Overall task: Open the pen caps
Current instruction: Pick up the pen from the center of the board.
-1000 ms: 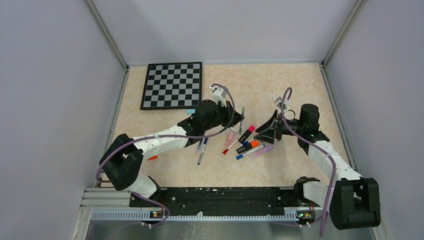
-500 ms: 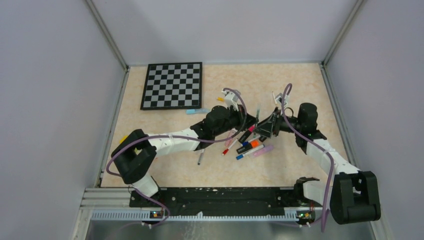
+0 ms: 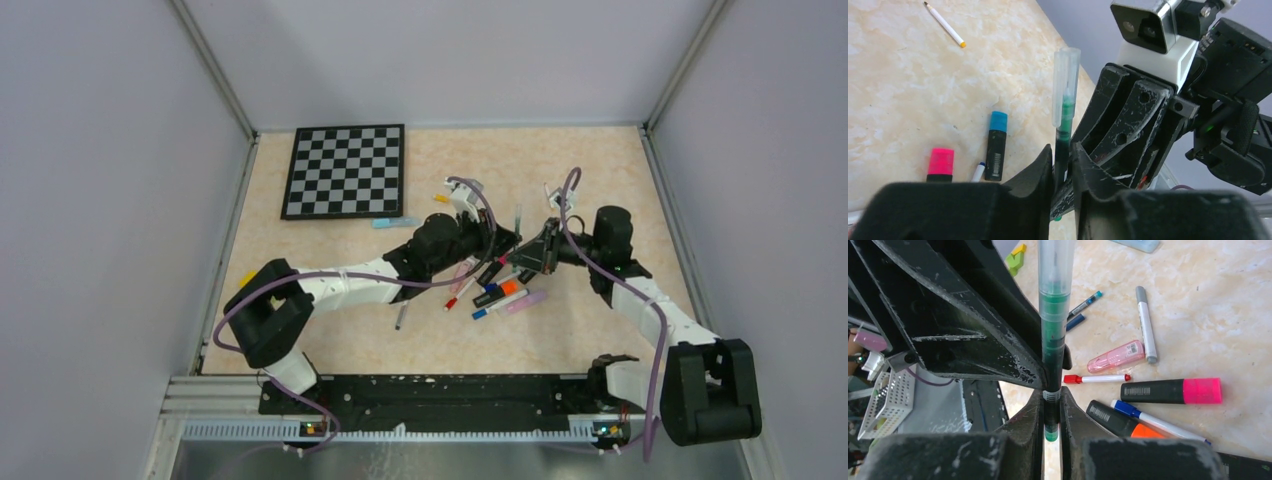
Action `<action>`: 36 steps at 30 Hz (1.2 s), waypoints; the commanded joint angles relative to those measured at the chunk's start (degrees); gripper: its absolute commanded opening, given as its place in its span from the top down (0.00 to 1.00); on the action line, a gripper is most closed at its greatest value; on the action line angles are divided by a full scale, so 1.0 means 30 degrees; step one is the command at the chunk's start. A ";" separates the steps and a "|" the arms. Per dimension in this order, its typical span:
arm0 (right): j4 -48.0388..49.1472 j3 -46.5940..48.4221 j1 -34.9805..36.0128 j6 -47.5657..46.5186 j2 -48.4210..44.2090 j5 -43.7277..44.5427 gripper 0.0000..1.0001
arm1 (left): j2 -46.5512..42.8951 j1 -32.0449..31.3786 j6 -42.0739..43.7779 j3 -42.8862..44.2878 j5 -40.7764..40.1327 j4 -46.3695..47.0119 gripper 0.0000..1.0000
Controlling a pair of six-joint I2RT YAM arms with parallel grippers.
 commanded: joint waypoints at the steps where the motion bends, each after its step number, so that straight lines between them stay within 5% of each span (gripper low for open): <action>1: -0.1176 0.1095 0.0197 -0.2651 -0.0511 -0.1168 1.00 | -0.1564 -0.0152 0.1604 -0.0510 -0.0264 0.1951 0.64; 8: -0.6915 0.2593 0.0184 -0.9302 -0.0595 -0.4010 1.00 | -0.3810 -0.0025 0.5610 -0.2471 0.0851 0.4110 0.03; 16: -0.7274 0.2590 0.0173 -0.9974 -0.0651 -0.6344 1.00 | -0.2966 0.0964 0.5683 -0.1123 0.5430 0.4183 0.02; 30: -0.6820 0.2414 0.0183 -0.9637 -0.0665 -0.6638 1.00 | -0.1124 0.1313 0.3299 -0.0209 0.7615 0.5450 0.55; 36: -0.6794 0.2357 0.0171 -0.9637 -0.0604 -0.6634 1.00 | -0.1018 0.1494 0.2707 -0.0438 0.7861 0.6408 0.99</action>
